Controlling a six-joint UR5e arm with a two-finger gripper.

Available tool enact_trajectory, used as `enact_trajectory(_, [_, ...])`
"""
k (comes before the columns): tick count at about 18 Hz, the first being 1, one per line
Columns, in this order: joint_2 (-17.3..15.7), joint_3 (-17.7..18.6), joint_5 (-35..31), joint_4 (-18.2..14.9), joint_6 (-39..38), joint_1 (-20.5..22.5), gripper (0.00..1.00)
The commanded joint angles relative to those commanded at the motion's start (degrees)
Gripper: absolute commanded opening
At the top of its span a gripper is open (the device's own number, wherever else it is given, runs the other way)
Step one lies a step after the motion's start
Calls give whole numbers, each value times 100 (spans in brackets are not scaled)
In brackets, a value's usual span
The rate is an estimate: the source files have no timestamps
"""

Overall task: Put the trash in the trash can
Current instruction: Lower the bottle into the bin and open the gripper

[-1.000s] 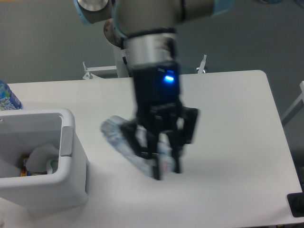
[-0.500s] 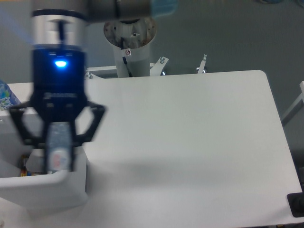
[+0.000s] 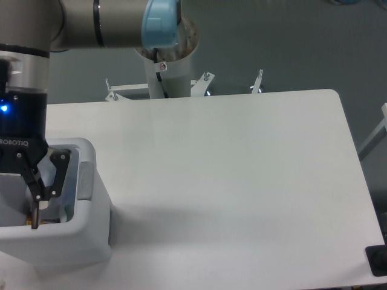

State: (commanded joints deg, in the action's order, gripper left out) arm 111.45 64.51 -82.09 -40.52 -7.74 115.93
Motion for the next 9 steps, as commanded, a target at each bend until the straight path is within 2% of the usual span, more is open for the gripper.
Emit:
enact_trajectory(5, [-132, 44, -35, -17, 0, 131, 100])
enact_trajectory(7, [-324, 201, -184, -18, 18, 543, 100])
enact_trajectory(9, [-360, 342, -429, -35, 26, 729, 100])
